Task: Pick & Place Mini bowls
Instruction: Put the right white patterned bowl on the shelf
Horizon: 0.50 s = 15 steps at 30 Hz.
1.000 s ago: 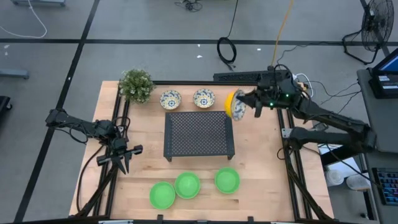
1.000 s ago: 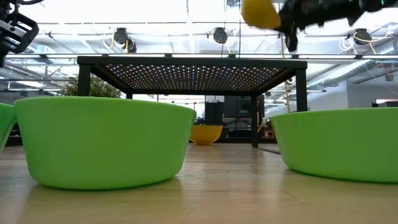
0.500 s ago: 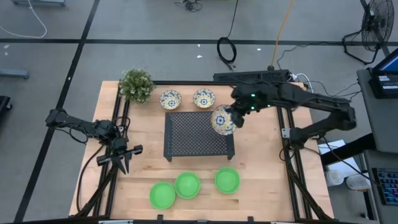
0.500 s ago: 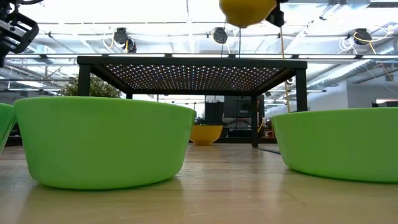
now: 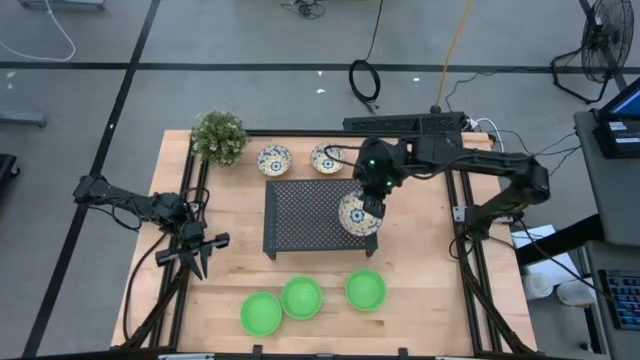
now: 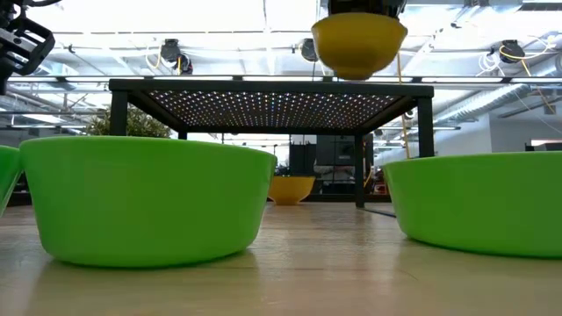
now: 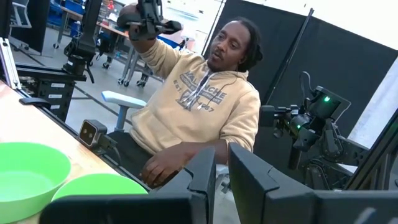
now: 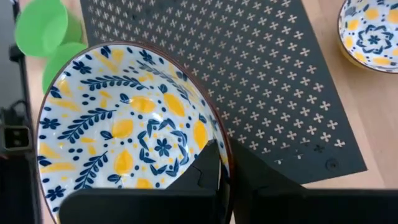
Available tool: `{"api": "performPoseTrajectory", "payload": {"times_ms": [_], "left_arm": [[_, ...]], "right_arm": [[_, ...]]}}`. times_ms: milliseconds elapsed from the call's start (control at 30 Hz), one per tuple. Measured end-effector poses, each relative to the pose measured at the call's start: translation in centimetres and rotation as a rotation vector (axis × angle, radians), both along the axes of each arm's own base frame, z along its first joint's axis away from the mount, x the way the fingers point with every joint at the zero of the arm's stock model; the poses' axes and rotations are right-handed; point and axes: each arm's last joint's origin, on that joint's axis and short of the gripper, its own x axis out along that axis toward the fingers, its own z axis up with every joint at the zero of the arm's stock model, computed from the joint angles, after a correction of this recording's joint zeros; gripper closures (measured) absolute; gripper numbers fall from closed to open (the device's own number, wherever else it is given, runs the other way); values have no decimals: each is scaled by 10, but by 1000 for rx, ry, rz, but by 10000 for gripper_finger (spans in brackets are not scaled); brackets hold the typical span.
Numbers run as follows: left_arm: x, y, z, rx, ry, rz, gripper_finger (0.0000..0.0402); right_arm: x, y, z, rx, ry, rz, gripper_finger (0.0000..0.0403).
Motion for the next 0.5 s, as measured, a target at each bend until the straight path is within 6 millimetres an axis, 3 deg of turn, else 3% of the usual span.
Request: {"api": "performPoseTrajectory", "payload": {"times_ms": [200,367,500], "left_arm": [[0,0,0,0,0,0,355],[0,0,0,0,0,0,355],[0,0,0,0,0,0,355]], "right_arm": [[9,-7,-8,-61,7,-32,393],[9,-6,-7,-80,-1,-22,396],[8,-8,-17,-81,30,-16,398]]}}
